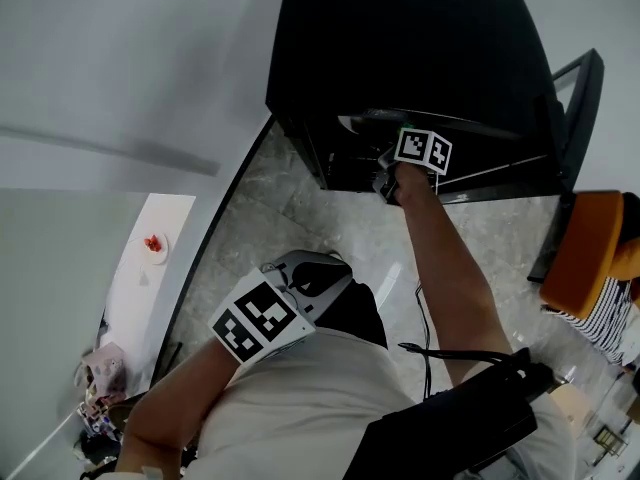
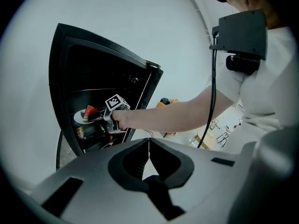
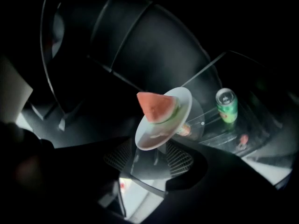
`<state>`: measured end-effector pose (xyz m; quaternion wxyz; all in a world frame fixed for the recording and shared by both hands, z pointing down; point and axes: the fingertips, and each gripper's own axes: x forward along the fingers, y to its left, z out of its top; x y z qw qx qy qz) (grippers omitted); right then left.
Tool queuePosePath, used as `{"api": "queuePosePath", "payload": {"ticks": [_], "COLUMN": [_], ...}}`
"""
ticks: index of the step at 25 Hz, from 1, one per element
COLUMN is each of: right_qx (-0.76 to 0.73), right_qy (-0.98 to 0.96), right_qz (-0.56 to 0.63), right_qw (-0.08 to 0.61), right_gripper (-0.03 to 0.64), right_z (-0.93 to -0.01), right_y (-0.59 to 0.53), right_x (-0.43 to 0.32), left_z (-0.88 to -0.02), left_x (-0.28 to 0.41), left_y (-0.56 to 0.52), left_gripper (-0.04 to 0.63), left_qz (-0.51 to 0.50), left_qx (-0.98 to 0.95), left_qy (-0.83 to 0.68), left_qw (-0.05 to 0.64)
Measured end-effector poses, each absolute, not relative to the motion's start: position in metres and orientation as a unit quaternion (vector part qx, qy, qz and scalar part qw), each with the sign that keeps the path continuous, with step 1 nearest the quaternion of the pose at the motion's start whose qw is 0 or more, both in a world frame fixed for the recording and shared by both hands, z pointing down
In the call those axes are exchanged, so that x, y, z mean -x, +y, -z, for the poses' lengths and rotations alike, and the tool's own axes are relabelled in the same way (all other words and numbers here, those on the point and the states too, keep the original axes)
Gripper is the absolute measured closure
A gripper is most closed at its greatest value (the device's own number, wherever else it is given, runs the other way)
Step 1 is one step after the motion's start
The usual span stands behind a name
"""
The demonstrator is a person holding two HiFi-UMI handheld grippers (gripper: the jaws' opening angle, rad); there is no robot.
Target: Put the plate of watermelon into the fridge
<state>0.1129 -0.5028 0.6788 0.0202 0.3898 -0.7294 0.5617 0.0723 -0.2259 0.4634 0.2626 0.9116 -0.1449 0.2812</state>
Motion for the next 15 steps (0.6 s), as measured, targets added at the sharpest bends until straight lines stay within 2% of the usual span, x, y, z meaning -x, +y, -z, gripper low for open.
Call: {"api": "queuePosePath", "payload": {"ticks": [3,9,15], "right_qx": [-0.385,-0.394,-0.408], "right_qy": [-0.755,-0.772,-0.770], "right_qz": [-0.525,-0.470,-0.434], "right_qw": [0.077,0.168,0.230], "right_gripper": [0.377,0.377,0.391], "right_z": [-0.681,-0.691,-0.699], "right_y": [-0.499,-0.492,-0.488], "right_x": [-0.110,-0.113,-0.118], "left_z": [-0.463,-0.464,-0.460], "left_x": [-0.073,-0.072,-0.069], "left_y": [-0.226,-0.225,-0.222], "left_gripper": [0.581,0.581,0.581], "left_qz": [-0.279,-0.278,-0.274], "left_qx": [-0.912,-0.910,-0.908], "left_qy": [-0.142,-0.142,-0.145], "left_qw": [0.266,0.274,0.280]}}
